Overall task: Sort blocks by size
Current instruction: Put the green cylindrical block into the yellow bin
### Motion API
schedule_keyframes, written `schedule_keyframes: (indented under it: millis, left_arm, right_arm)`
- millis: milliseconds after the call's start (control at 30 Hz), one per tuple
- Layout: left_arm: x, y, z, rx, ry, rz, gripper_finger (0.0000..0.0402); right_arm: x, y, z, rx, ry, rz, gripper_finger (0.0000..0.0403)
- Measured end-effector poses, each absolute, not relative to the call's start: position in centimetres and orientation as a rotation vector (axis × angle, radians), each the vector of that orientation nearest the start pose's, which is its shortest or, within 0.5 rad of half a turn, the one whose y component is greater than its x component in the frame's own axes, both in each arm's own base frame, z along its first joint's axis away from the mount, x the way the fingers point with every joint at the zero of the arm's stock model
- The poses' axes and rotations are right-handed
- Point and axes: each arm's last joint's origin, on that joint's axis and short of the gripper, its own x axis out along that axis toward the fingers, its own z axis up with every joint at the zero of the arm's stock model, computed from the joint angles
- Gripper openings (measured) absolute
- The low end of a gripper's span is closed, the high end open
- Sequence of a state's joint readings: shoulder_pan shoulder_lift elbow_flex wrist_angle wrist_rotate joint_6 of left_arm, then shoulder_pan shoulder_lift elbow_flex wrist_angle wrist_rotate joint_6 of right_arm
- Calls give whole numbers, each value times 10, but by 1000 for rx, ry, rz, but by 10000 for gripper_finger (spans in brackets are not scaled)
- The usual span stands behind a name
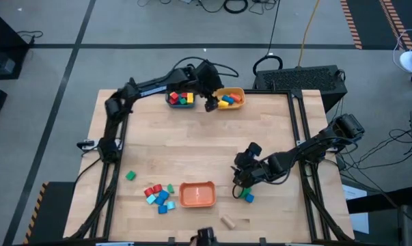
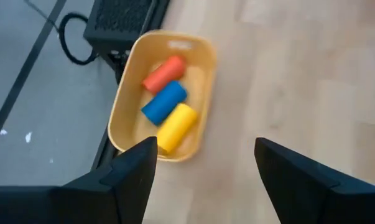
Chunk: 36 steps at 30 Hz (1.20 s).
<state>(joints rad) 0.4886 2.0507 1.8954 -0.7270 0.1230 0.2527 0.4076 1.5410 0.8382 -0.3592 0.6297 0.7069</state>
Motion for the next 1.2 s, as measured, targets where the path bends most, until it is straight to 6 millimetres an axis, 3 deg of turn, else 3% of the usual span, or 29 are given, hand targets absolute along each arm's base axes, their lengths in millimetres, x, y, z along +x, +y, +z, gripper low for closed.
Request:
schedule_keyframes:
  millis: [133, 400, 600, 767, 1033, 1200]
  left_arm:
    - [390, 175, 310, -23, 871, 187, 272]
    - [353, 106, 333, 7, 803, 149, 272]
    - [321, 62, 318, 6, 770, 101, 272]
    - [302, 29, 287, -28, 720, 93, 272]
    - [293, -23, 242, -32, 637, 91, 272]
    - [293, -48, 225, -24, 603, 75, 272]
  right_arm:
    - [274, 100, 180, 118, 721, -438, 258]
    - [283, 108, 176, 56, 715, -315, 258]
    - [288, 115, 163, 80, 764, -210, 258]
    - [283, 126, 158, 36, 846, -58, 258]
    - [269, 140, 172, -36, 1033, 83, 258]
    - [265, 153, 185, -44, 1092, 132, 258]
